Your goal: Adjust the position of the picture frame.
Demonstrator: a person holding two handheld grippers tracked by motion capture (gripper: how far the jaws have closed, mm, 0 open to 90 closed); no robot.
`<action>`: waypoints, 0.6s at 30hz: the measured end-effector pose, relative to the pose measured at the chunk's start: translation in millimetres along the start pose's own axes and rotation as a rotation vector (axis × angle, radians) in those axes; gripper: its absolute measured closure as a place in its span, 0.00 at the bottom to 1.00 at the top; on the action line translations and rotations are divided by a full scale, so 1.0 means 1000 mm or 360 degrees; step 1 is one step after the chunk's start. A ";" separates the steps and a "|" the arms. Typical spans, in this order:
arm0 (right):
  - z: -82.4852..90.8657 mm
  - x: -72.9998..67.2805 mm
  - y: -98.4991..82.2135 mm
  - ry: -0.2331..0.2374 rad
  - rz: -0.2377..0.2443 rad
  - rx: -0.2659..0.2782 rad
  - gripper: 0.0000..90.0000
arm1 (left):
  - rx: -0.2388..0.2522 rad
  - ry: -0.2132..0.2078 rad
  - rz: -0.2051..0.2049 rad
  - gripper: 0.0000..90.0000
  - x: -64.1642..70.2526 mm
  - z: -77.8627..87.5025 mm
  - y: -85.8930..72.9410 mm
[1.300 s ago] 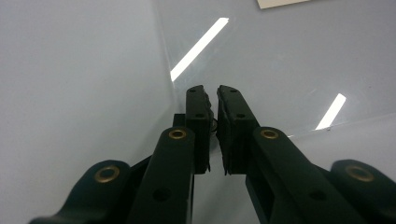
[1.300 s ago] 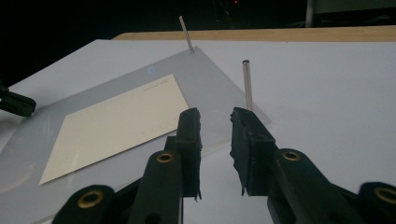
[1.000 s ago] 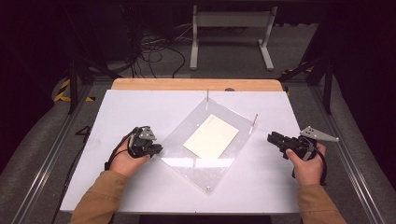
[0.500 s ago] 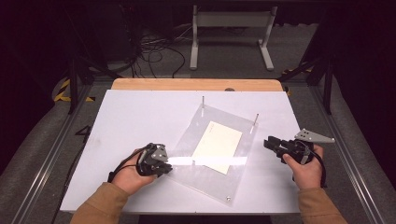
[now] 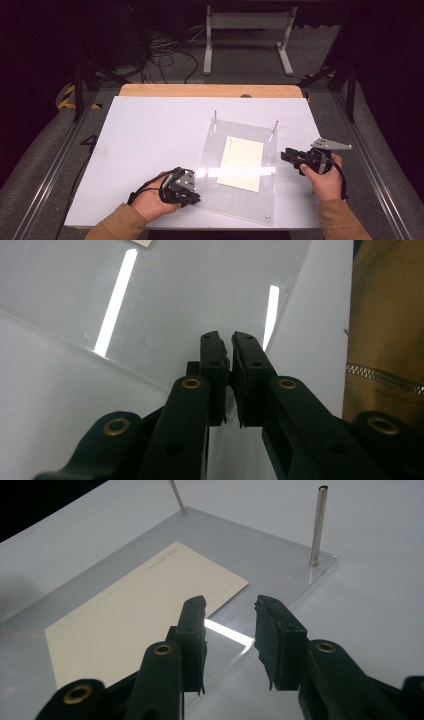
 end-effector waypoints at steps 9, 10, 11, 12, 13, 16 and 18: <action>-0.039 0.021 0.027 -0.0228 0.0070 -0.0005 0.63 | 0.0361 -0.0056 0.0194 0.79 -0.009 0.022 -0.006; -0.047 0.023 0.033 -0.0246 0.0081 -0.0016 0.62 | 0.0397 -0.0038 0.0214 0.77 -0.010 0.027 -0.007; -0.053 0.025 0.037 -0.0264 0.0083 -0.0030 0.62 | 0.0435 -0.0010 0.0232 0.76 -0.012 0.031 -0.010; -0.060 0.029 0.041 -0.0295 0.0090 -0.0041 0.62 | 0.0458 0.0018 0.0247 0.74 -0.013 0.033 -0.012; -0.064 0.031 0.043 -0.0313 0.0088 -0.0044 0.63 | 0.0489 0.0075 0.0274 0.71 -0.016 0.035 -0.016; -0.077 0.041 0.049 -0.0354 0.0080 -0.0047 0.68 | 0.0500 0.0152 0.0319 0.65 -0.021 0.036 -0.024; -0.084 0.048 0.049 -0.0359 0.0063 -0.0052 0.71 | 0.0505 0.0147 0.0355 0.65 -0.024 0.034 -0.035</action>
Point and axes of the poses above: each handheld gripper's, and its own axes: z roughly backward along the jaws, y roughly out of its top, x roughly to its right, the point moved 4 cm from there along -z, roughly forward along the jaws, and after that the axes turned 6 degrees about -y, right-handed, at the moved point
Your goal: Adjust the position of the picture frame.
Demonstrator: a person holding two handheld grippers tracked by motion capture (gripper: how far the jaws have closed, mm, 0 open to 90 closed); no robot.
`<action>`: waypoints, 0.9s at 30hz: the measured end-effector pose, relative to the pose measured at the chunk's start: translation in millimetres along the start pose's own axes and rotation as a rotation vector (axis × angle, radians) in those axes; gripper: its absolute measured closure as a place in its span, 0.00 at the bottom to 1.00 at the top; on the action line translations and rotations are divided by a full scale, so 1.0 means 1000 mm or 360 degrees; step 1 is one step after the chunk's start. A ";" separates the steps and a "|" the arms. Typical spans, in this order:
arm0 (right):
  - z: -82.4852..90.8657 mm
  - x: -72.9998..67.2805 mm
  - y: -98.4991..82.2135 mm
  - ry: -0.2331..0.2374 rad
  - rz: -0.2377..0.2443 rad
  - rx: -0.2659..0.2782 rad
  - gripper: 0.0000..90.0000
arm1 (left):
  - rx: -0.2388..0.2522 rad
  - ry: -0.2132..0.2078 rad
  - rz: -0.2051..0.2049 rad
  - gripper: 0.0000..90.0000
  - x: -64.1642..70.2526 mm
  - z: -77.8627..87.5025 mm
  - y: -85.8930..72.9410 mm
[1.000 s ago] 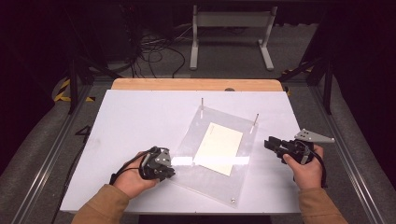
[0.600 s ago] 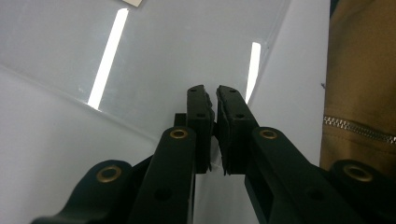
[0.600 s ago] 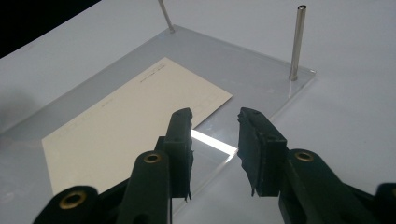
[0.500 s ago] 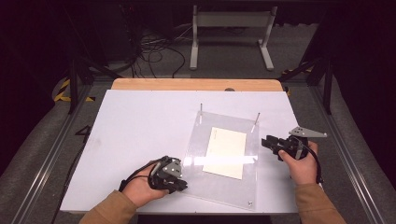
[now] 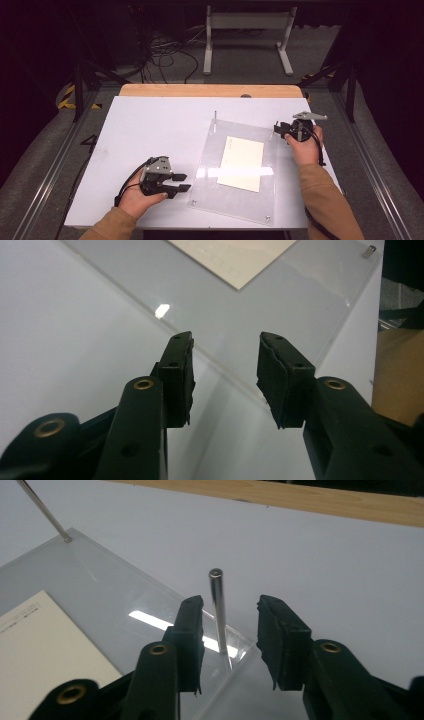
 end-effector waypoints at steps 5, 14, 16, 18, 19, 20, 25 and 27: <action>-0.011 -0.001 0.003 0.0081 0.0085 -0.0045 0.93 | -0.0004 0.0038 0.0062 0.65 -0.005 0.003 -0.015; -0.015 -0.019 0.024 0.0038 0.0274 -0.0041 0.95 | 0.0021 0.0102 0.0119 0.65 -0.006 0.014 -0.026; -0.017 -0.025 0.030 0.0056 0.0285 -0.0001 0.95 | 0.0008 0.0093 0.0106 0.65 -0.007 0.013 -0.028; -0.020 -0.030 0.034 0.0060 0.0306 0.0007 0.95 | 0.0007 0.0098 0.0118 0.65 -0.006 0.013 -0.028; -0.023 -0.034 0.036 0.0067 0.0315 0.0012 0.95 | 0.0003 0.0100 0.0122 0.65 -0.006 0.012 -0.029; -0.027 -0.039 0.040 0.0082 0.0327 0.0024 0.95 | 0.0000 0.0089 0.0109 0.65 -0.006 0.012 -0.029; -0.042 -0.059 0.051 0.0123 0.0383 0.0018 0.95 | 0.0008 0.0085 0.0122 0.65 -0.003 0.014 -0.032; -0.046 -0.067 0.055 0.0143 0.0405 0.0015 0.94 | 0.0019 0.0094 0.0123 0.65 -0.003 0.016 -0.032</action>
Point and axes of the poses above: each handheld gripper's, and its own axes: z roughly backward along the jaws, y roughly out of its top, x roughly to its right, the point moved 4 cm from there along -z, roughly forward along the jaws, and after that the axes turned 6 degrees about -y, right-handed, at the moved point
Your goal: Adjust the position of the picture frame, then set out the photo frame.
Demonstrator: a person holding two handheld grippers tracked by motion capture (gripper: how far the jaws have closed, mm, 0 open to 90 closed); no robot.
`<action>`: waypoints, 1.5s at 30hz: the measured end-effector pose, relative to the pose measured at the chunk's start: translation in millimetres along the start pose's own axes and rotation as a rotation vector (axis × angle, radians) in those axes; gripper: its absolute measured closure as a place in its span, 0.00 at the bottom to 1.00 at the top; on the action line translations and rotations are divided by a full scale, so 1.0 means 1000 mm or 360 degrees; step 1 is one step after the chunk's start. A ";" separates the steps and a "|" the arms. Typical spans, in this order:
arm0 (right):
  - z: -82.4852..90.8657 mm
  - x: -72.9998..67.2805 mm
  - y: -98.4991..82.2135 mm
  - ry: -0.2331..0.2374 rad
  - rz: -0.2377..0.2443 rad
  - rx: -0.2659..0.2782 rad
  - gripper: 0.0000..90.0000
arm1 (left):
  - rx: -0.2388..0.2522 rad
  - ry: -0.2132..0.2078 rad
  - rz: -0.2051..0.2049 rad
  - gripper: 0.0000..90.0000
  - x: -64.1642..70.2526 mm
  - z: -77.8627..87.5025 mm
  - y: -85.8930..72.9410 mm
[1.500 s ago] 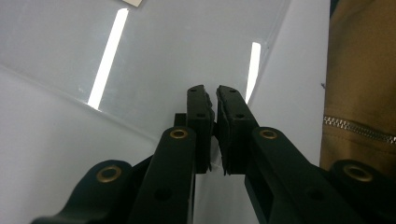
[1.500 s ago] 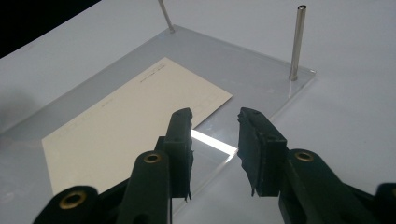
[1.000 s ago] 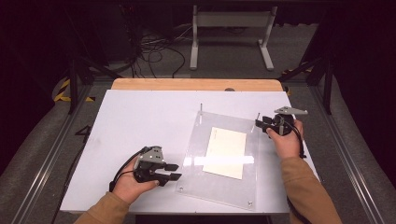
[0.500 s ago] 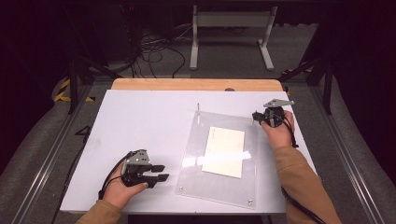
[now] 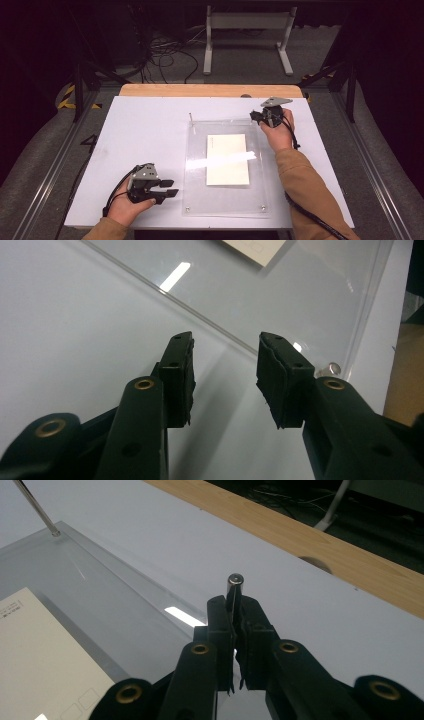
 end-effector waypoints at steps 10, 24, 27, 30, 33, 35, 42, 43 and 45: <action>-0.006 -0.015 -0.015 0.0020 -0.0055 -0.0061 0.95 | 0.0003 0.0003 0.0002 0.65 -0.001 -0.002 0.002; 0.002 -0.009 -0.020 0.0073 -0.0128 0.0013 0.77 | 0.0024 0.0025 0.0015 0.62 -0.008 -0.006 0.011; 0.014 -0.007 -0.017 0.0098 -0.0133 0.0069 0.67 | 0.0054 0.0073 0.0031 0.60 -0.012 -0.003 0.012; 0.028 -0.005 -0.019 0.0121 -0.0062 0.0095 0.62 | 0.0096 0.0114 -0.0008 0.57 -0.012 0.002 0.015; 0.040 0.000 -0.026 0.0128 -0.0006 0.0101 0.62 | 0.0145 0.0185 -0.0035 0.54 -0.011 0.008 0.018; 0.046 0.002 -0.031 0.0142 -0.0046 0.0123 0.65 | 0.0191 0.0218 -0.0045 0.53 -0.012 0.012 0.020; 0.041 0.002 -0.038 0.0168 -0.0098 0.0206 0.63 | 0.0297 0.0249 -0.0041 0.53 -0.010 0.020 0.020; 0.040 0.001 -0.038 0.0165 -0.0103 0.0226 0.61 | 0.0313 0.0238 -0.0019 0.53 -0.010 0.020 0.019; 0.033 0.001 -0.039 0.0101 -0.0129 0.0255 0.57 | 0.0311 0.0260 -0.0019 0.51 -0.010 0.020 0.016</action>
Point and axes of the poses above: each handheld gripper's, and its own axes: z roughly backward along the jaws, y roughly out of its top, x roughly to its right, the point moved 4 cm from there along -z, roughly forward along the jaws, and after that the axes turned 6 degrees about -y, right-handed, at the moved point
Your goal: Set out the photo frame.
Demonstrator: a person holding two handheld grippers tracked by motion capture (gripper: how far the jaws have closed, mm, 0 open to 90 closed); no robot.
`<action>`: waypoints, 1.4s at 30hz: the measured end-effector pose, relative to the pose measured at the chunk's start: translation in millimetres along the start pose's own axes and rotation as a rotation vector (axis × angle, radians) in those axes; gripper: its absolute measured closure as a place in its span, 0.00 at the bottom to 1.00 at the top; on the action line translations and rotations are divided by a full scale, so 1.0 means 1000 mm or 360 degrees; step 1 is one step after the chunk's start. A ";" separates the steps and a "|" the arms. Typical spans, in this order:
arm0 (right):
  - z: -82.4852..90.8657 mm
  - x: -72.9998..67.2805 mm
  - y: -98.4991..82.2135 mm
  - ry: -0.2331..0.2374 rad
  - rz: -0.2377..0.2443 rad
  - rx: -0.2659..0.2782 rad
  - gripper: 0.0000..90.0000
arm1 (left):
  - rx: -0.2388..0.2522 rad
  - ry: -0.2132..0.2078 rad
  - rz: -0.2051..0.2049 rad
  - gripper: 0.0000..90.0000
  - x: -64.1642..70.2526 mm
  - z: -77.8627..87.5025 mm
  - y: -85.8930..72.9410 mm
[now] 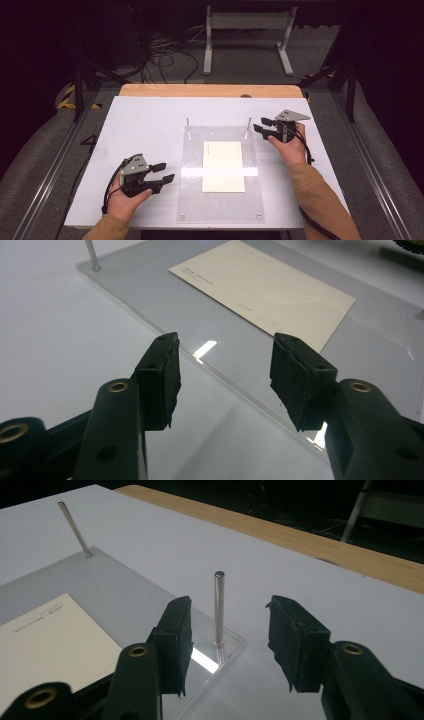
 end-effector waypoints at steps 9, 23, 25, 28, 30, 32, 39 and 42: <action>-0.028 -0.006 -0.004 0.0002 0.0034 -0.0052 0.63 | 0.0009 -0.0008 -0.0005 0.48 0.003 0.006 -0.014; -0.041 -0.011 0.007 -0.0005 0.0032 -0.0060 0.94 | -0.0040 -0.0020 -0.0066 0.45 0.013 0.008 -0.025; -0.041 -0.008 0.005 0.0011 -0.0024 -0.0045 0.94 | -0.0029 -0.0033 -0.0048 0.45 0.014 0.007 -0.025; -0.041 -0.005 0.004 0.0037 -0.0076 -0.0055 0.95 | -0.0058 -0.0022 -0.0061 0.45 0.014 0.006 -0.025; -0.042 -0.005 0.006 0.0021 -0.0089 -0.0081 0.95 | -0.0076 -0.0035 -0.0052 0.44 0.015 0.005 -0.025; -0.044 -0.004 0.006 0.0030 -0.0120 -0.0094 0.95 | -0.0082 -0.0035 -0.0058 0.44 0.017 0.004 -0.024; -0.047 0.002 0.004 0.0078 -0.0200 -0.0090 0.95 | -0.0074 -0.0063 -0.0082 0.44 0.022 0.006 -0.022; -0.048 0.003 0.004 0.0096 -0.0241 -0.0104 0.95 | -0.0077 -0.0055 -0.0079 0.43 0.020 0.007 -0.023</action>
Point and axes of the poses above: each handheld gripper's, and its own axes: z roughly backward along the jaws, y roughly out of its top, x roughly to its right, the point moved 4 cm from there along -z, roughly forward along the jaws, and after that the axes turned 6 degrees about -y, right-handed, at the moved point
